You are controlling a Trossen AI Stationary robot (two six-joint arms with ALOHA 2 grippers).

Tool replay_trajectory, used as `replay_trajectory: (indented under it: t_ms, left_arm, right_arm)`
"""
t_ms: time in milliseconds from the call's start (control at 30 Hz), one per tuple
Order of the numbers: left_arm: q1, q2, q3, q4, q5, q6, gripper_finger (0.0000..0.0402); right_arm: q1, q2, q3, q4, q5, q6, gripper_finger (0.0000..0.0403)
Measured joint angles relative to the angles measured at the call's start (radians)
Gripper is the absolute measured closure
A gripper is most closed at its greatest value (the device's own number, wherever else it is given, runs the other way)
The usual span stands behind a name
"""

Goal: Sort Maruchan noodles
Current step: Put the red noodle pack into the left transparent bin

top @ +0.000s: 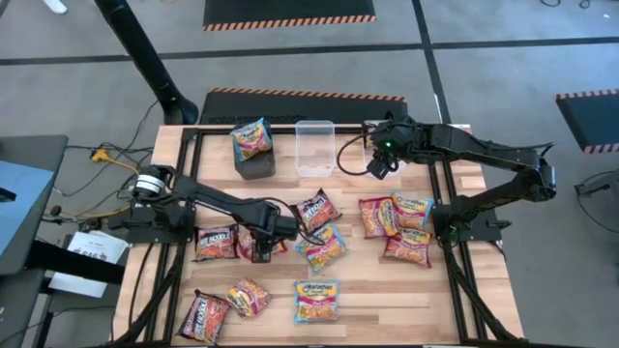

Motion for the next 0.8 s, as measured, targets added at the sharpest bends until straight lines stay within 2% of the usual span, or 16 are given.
replay_trajectory:
  t_ms: [167,267,400,667,800]
  left_arm:
    - [0.0,0.01,-0.012,-0.008,0.007,-0.001,0.0185]
    - [0.0,0.01,-0.012,-0.003,0.018,0.003,0.0203]
    - [0.0,0.012,-0.013,0.0,0.025,0.012,0.0255]
    - [0.003,0.011,-0.014,0.008,0.037,0.045,0.0384]
    - [0.014,0.015,0.003,-0.011,0.052,0.046,0.039]
  right_arm:
    - [0.0,0.0,0.0,0.0,0.0,0.0,0.0202]
    - [0.0,0.0,0.0,0.0,0.0,0.0,0.0202]
    - [0.0,0.0,0.0,0.0,0.0,0.002,0.0202]
    - [0.0,0.0,0.0,0.0,0.0,0.016,0.0202]
    - [0.0,0.0,0.0,0.0,0.0,0.016,0.0202]
